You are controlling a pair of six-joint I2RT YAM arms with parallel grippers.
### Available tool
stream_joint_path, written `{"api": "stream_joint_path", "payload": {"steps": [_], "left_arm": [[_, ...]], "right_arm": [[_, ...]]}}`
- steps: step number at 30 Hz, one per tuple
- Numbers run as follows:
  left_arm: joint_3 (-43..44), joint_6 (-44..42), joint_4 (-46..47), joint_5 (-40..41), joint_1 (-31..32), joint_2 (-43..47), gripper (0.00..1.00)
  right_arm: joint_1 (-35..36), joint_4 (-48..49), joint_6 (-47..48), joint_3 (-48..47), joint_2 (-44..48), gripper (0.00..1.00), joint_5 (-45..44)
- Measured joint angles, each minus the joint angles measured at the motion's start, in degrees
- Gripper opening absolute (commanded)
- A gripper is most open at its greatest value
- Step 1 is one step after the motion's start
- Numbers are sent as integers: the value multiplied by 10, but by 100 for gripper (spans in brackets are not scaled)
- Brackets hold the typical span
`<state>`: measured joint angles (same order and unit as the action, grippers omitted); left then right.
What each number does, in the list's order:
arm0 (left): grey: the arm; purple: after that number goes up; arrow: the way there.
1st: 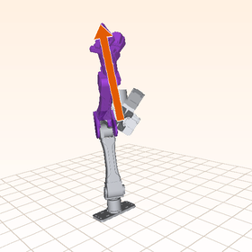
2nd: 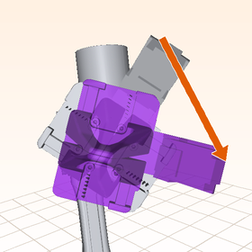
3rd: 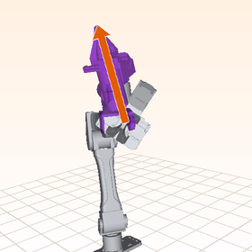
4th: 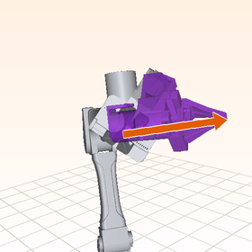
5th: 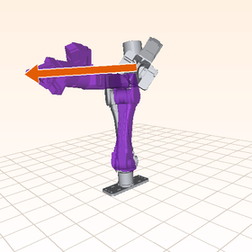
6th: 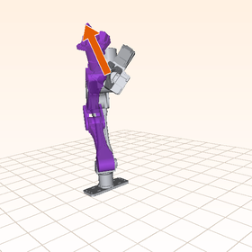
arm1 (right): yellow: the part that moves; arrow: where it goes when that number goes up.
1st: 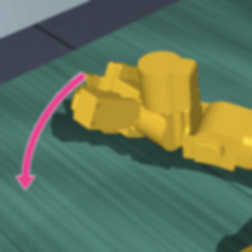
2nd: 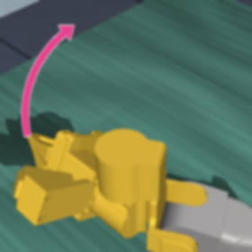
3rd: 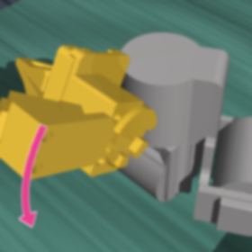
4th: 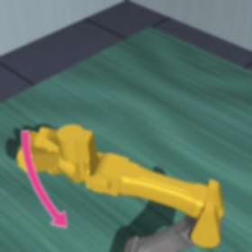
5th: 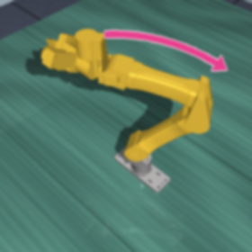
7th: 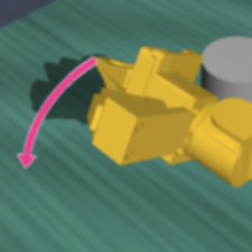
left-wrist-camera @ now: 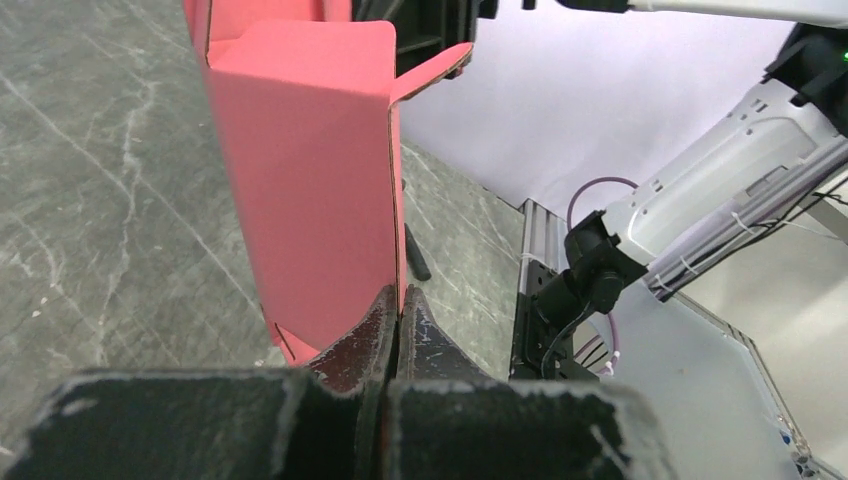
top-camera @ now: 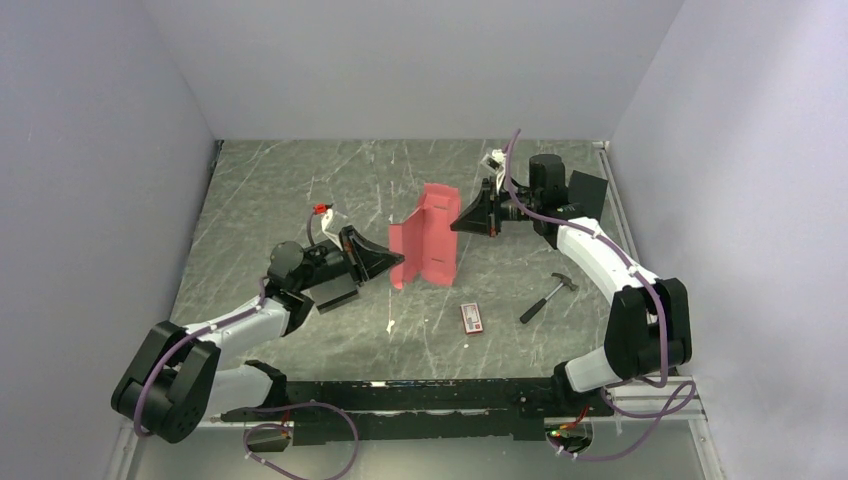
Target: Fold the paper box
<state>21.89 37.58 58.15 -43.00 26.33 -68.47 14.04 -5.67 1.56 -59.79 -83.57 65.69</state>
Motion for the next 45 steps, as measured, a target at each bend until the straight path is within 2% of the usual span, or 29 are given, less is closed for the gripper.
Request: {"api": "stream_joint_path", "payload": {"steps": [6, 9, 12, 14, 15, 16, 17, 21, 22, 23, 27, 29, 32, 35, 39, 42, 45], "left_arm": [[0, 21, 34, -10, -1, -12, 0], [0, 34, 47, -12, -3, -19, 0], [0, 46, 61, -11, -5, -21, 0], [0, 56, 78, -11, -8, -22, 0], [0, 59, 84, -9, -9, -22, 0], [0, 66, 94, -9, -10, -22, 0], [0, 70, 100, -9, -11, -22, 0], [-1, 91, 129, -14, -15, -24, 0], [-1, 96, 133, -14, -17, -26, 4], [-1, 99, 134, -14, -19, -26, 13], [-1, 106, 132, -2, -28, -24, 75], [-1, 108, 115, 13, -32, -15, 88], [-1, 104, 51, 39, -36, 24, 99], [-11, 94, -20, 74, -37, 93, 100], [-59, 101, -56, 121, -37, 162, 100], [-97, 131, -57, 146, -35, 153, 100], [-103, 172, -35, 180, -7, 89, 99]], "right_arm": [[-3, 15, -13, 12, 5, 0, -25], [-5, 17, -22, 13, 7, 20, -26], [-6, 23, -34, 14, 7, 28, -19], [-6, 27, -38, 14, 7, 27, -10], [-6, 28, -42, 15, 7, 20, -5], [-6, 30, -47, 16, 7, 3, -2], [-6, 39, -51, 19, 7, 0, 4], [-8, 73, -77, 30, 8, 0, 11], [-8, 81, -82, 34, 9, 0, 11], [-8, 90, -88, 39, 12, 0, 11], [-9, 101, -102, 48, 25, 0, 8], [-12, 103, -114, 50, 31, 0, 5], [-23, 116, -150, 51, 31, 0, -4], [-43, 125, -186, 51, 31, 0, -22], [-53, 122, -226, 47, 31, 0, -62], [-56, 126, -271, 43, 31, 0, -87], [-59, 139, -331, 41, 29, 0, -111]]}}
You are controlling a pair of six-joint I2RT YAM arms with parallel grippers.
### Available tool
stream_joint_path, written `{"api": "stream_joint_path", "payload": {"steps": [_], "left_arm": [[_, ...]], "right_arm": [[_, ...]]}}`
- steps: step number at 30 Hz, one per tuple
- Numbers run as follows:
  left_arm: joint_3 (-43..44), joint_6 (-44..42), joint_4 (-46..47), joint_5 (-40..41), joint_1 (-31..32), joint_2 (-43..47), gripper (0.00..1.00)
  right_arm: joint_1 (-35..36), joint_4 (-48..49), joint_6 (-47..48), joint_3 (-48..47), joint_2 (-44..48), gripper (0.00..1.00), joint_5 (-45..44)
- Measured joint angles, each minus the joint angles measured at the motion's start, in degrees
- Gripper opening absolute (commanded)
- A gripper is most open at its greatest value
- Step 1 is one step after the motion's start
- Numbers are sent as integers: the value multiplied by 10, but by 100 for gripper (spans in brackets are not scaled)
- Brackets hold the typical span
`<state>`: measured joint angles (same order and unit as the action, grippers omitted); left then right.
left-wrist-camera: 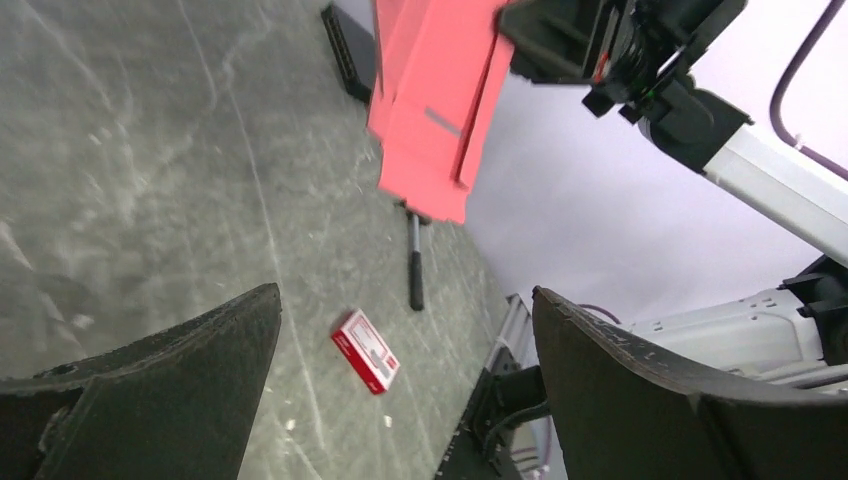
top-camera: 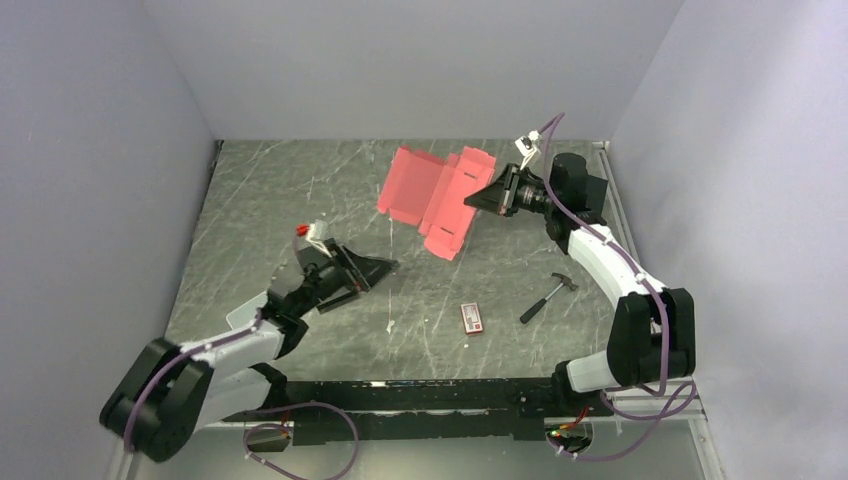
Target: Fold the paper box
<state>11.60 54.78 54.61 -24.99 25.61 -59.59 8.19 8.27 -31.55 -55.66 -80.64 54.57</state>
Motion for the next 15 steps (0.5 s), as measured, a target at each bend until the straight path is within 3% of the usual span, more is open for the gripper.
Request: {"api": "stream_joint_path", "payload": {"steps": [6, 15], "left_arm": [[64, 64, 32, 94, 128, -132, 100], [193, 135, 90, 209, 181, -259, 99]], "right_arm": [[1, 29, -139, -13, -15, 0, -52], [17, 80, -266, -5, -17, 0, -95]]}}
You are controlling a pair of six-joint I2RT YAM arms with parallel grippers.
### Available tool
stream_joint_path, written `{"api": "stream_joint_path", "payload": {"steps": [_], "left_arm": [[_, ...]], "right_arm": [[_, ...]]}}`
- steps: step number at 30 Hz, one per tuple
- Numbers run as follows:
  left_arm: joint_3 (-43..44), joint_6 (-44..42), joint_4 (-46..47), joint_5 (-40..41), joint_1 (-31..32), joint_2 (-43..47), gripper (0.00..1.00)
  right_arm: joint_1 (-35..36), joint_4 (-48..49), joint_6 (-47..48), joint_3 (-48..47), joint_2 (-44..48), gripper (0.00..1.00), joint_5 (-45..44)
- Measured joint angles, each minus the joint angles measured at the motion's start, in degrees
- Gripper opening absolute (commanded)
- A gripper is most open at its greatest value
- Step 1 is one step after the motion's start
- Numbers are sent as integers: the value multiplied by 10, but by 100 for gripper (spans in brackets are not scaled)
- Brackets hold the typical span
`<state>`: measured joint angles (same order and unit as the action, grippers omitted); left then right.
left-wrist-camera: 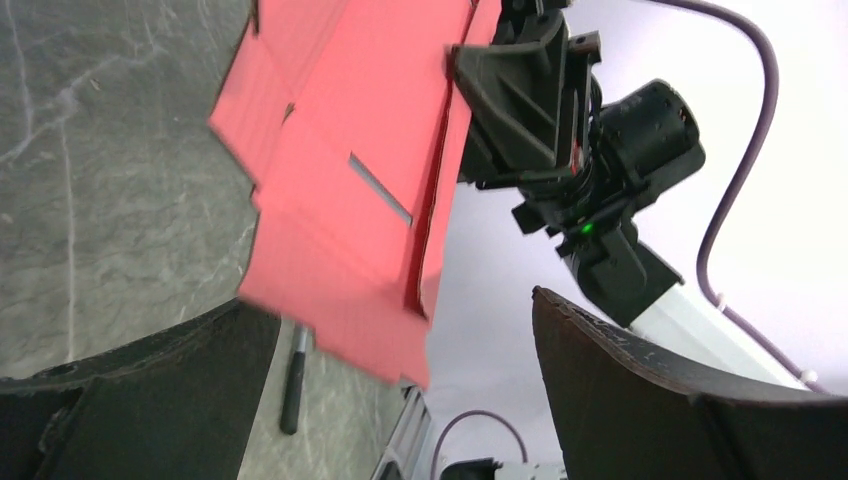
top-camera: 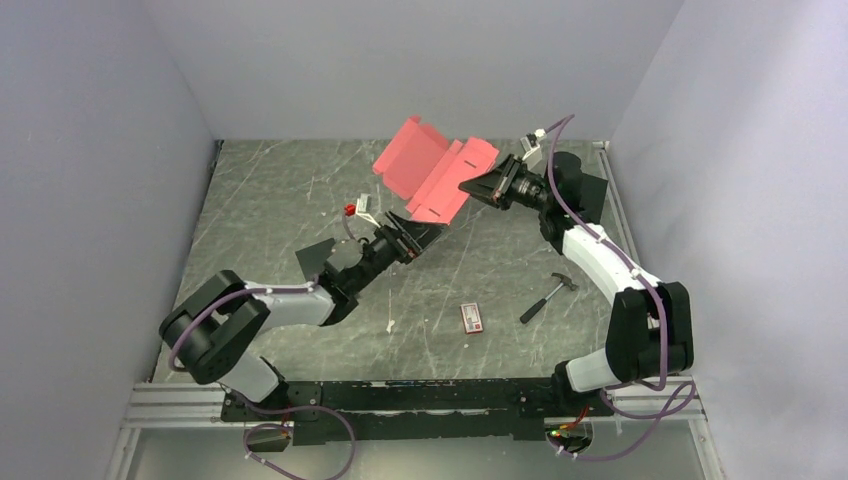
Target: Fold the paper box
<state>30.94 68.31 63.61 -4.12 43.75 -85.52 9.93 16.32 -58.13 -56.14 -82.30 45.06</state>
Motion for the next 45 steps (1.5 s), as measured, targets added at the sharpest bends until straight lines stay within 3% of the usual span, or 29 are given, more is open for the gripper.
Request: {"api": "stream_joint_path", "payload": {"steps": [3, 9, 17, 21, 27, 30, 33, 37, 42, 44, 45], "left_arm": [[21, 17, 10, 25, 9, -28, 92], [41, 46, 55, 48, 12, -92, 64], [45, 63, 132, 59, 13, -129, 54], [45, 63, 155, 66, 13, -130, 42], [45, 65, 186, 70, 12, -134, 0], [54, 78, 204, 65, 11, -149, 0], [57, 79, 210, 59, 9, -154, 0], [57, 60, 210, 55, 8, -154, 0], [57, 41, 210, 55, 5, -153, 0], [57, 38, 210, 55, 4, -153, 0], [58, 37, 210, 55, 4, -153, 0]], "right_arm": [[5, 10, -19, 10, 0, 0, -1], [10, 27, -38, 23, 0, 0, -2], [10, 44, -45, 31, 0, 0, -6], [10, 48, -47, 34, 0, 0, -5], [10, 61, -51, 40, 3, 0, -5], [9, 69, -51, 42, 6, 0, -6], [8, 74, -50, 42, 6, 29, -6], [9, 79, -47, 51, 7, 40, -2], [21, 87, -43, 71, 9, 40, 5], [31, 87, -41, 72, 9, 28, 5], [36, 89, -39, 72, 9, 16, 5]]}}
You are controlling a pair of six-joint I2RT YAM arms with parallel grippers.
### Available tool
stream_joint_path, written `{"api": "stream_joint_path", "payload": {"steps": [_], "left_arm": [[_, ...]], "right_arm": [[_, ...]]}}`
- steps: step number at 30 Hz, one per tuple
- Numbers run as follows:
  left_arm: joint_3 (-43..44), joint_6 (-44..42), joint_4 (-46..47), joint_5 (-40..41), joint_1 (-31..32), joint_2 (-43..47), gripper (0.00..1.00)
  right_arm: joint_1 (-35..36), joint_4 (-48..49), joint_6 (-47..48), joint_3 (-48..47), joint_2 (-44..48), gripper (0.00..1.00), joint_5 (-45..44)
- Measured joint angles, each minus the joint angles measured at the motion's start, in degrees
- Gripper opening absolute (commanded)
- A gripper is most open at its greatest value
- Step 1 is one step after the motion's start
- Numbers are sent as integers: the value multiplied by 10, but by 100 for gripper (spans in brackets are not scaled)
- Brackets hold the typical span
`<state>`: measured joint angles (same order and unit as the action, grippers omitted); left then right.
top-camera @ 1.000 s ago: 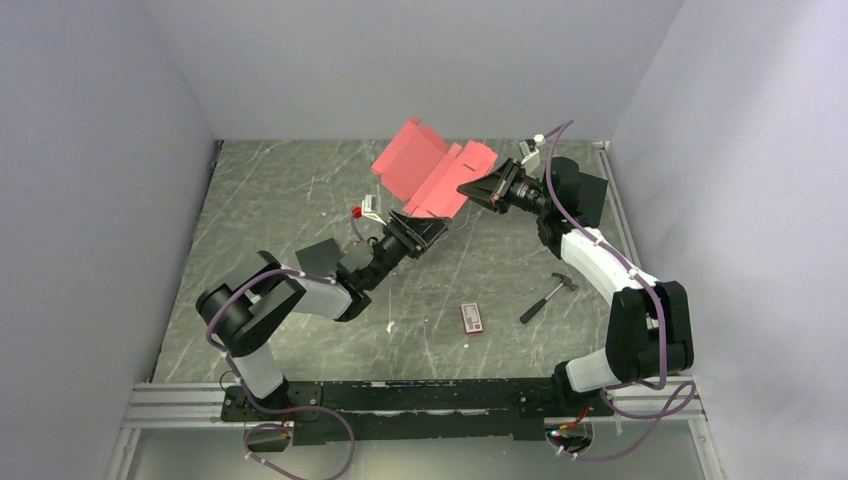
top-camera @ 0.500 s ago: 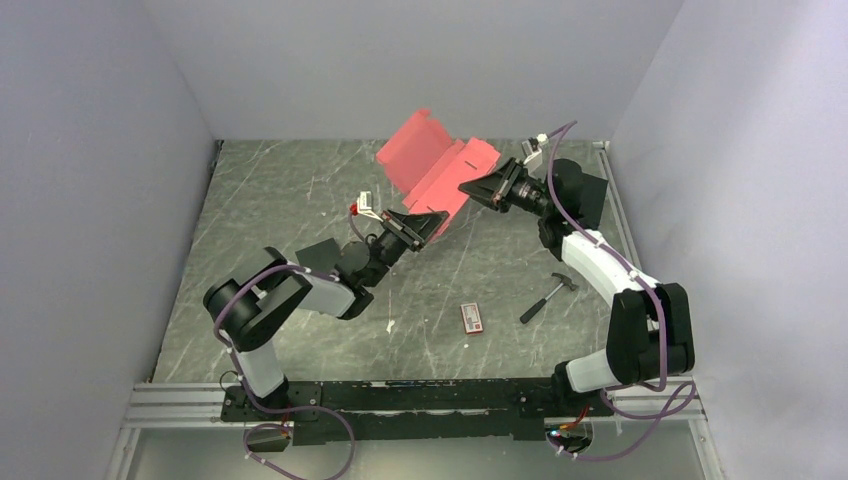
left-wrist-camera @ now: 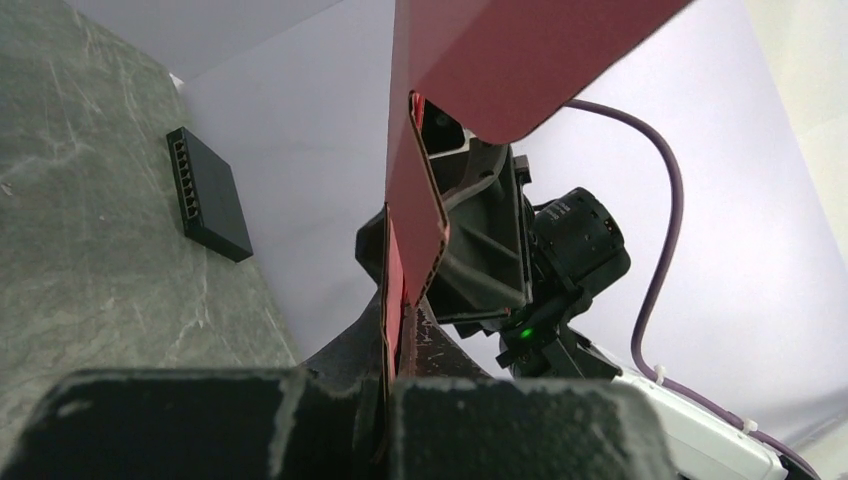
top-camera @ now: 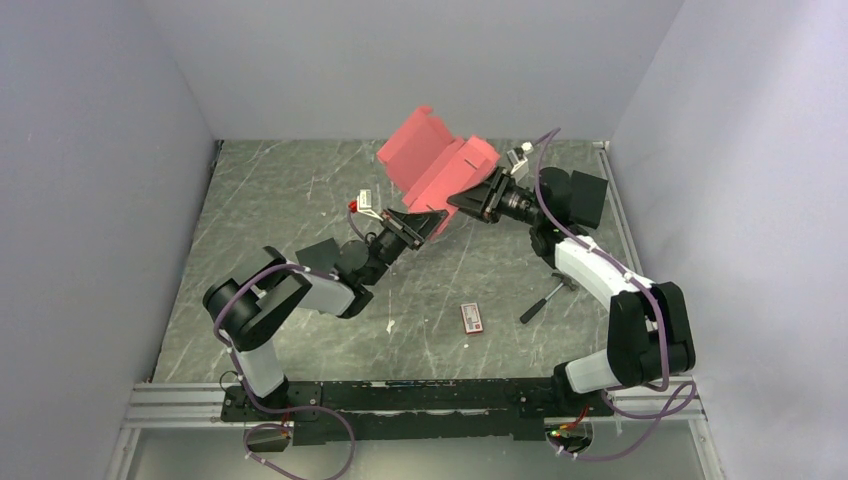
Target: Fold the paper box
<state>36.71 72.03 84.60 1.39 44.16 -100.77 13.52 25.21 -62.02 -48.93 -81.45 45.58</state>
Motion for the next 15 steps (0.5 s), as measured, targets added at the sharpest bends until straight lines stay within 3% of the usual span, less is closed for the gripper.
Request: {"api": "stream_joint_path", "payload": {"steps": [1, 2, 8, 9, 12, 15], "left_arm": [[1, 0, 0, 0, 0, 0, 0], [3, 0, 0, 0, 0, 0, 0], [10, 12, 2, 0, -2, 0, 0], [10, 14, 2, 0, -2, 0, 0], [10, 21, 2, -1, -2, 0, 0], [10, 21, 2, 0, -2, 0, 0]], "right_arm": [[4, 3, 2, 0, 0, 5, 0], [7, 6, 3, 0, 0, 0, 1], [9, 47, 1, 6, 0, 0, 12], [9, 54, 1, 8, 0, 3, 13], [8, 70, -3, 14, 0, 32, 14], [8, 81, -6, 21, 0, 39, 17]]}}
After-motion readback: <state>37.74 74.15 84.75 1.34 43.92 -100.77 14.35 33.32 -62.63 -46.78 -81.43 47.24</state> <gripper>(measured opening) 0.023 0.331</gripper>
